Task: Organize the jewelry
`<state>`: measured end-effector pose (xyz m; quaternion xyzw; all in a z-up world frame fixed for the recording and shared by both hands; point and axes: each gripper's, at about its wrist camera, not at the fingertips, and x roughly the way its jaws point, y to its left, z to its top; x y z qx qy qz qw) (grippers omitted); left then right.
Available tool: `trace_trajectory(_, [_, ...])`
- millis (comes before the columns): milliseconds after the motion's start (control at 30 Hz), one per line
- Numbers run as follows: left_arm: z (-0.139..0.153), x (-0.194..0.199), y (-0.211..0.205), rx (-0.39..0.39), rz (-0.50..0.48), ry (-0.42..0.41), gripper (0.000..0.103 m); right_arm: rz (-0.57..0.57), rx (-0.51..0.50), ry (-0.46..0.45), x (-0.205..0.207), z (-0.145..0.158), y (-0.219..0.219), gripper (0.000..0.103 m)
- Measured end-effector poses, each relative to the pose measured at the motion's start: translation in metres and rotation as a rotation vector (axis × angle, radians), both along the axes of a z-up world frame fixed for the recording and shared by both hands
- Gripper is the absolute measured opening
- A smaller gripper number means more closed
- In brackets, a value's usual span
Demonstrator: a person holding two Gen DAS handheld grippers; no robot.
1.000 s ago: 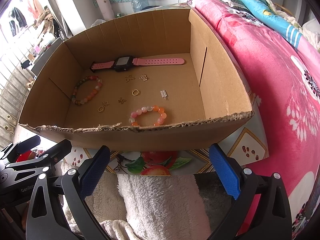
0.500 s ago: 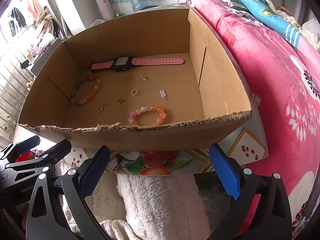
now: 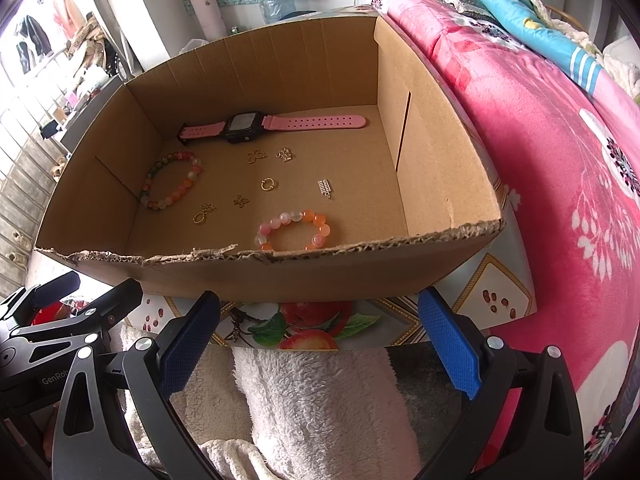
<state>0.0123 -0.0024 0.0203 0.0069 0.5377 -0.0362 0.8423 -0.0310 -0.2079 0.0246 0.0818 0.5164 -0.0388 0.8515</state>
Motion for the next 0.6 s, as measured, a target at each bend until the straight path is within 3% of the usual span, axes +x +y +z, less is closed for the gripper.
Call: trace_trajectory(600, [0.0001,0.0001,0.0,0.002,-0.001,-0.002,0.094,0.0,-0.003,-0.001,-0.0002,0.0003,0.0006,0.096])
